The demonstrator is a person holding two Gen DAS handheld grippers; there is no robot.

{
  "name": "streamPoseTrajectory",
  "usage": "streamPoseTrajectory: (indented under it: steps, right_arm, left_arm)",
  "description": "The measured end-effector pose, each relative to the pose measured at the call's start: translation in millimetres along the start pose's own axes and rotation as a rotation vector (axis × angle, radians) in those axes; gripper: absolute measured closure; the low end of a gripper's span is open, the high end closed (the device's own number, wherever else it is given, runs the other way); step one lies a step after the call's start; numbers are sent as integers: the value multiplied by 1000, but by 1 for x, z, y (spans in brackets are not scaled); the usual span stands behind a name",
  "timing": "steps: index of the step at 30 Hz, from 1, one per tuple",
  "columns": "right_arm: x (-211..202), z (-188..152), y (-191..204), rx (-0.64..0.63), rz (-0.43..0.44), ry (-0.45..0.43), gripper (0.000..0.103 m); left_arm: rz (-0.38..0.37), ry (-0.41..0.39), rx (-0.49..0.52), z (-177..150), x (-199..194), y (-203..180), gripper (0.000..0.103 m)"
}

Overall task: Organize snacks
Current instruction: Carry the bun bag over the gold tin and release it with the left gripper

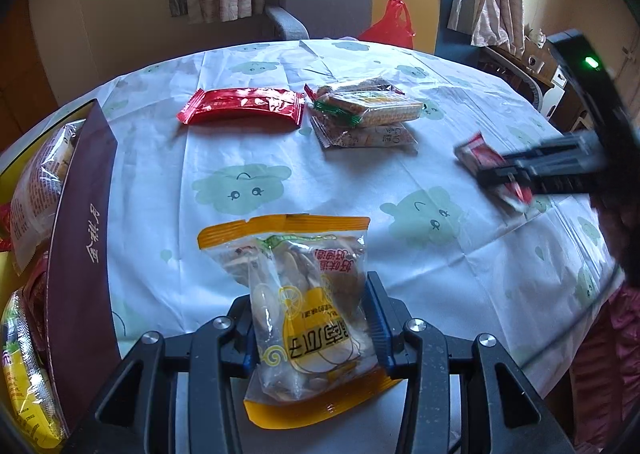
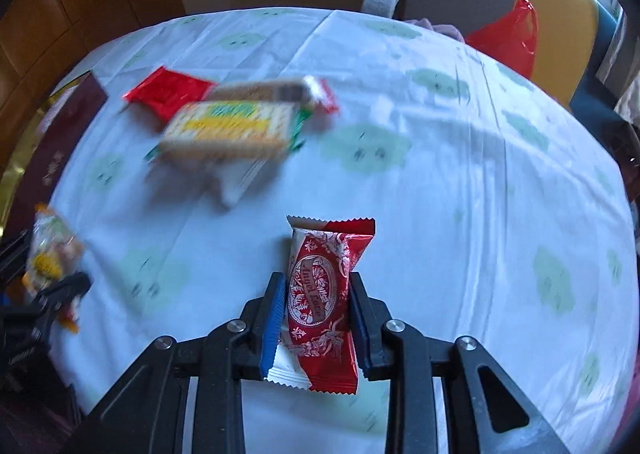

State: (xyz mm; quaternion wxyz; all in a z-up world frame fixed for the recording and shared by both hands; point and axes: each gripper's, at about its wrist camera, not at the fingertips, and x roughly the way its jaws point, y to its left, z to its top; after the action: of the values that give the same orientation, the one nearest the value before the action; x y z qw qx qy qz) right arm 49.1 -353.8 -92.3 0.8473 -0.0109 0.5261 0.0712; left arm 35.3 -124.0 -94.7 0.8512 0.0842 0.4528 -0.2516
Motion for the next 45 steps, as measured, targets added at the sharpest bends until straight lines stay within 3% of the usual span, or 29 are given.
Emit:
streamPoseTrajectory:
  steps: [5, 13, 21, 27, 32, 35, 39, 45]
  right_arm:
    - [-8, -28, 23, 18, -67, -90, 68]
    - [-5, -26, 25, 61, -111, -130, 69]
    - [-6, -27, 25, 82, -126, -143, 69]
    - [-6, -30, 27, 85, -134, -158, 69]
    - [-6, -31, 27, 89, -139, -165, 69]
    - [-6, -31, 27, 92, -142, -168, 69]
    - [-6, -32, 28, 101, -144, -171, 69]
    - [-6, -31, 27, 110, -148, -167, 69]
  left_arm:
    - [4, 7, -2, 2, 0, 0, 59]
    - [8, 20, -36, 4, -7, 3, 61]
    - [-21, -80, -98, 13, -62, 23, 61]
    - [33, -162, -249, 19, -111, 88, 61]
    - [170, -162, -416, 3, -137, 167, 61]
    - [249, -128, -554, -18, -142, 220, 61]
    - [266, -72, -716, -43, -137, 269, 61]
    - [269, -20, -769, -44, -116, 296, 61]
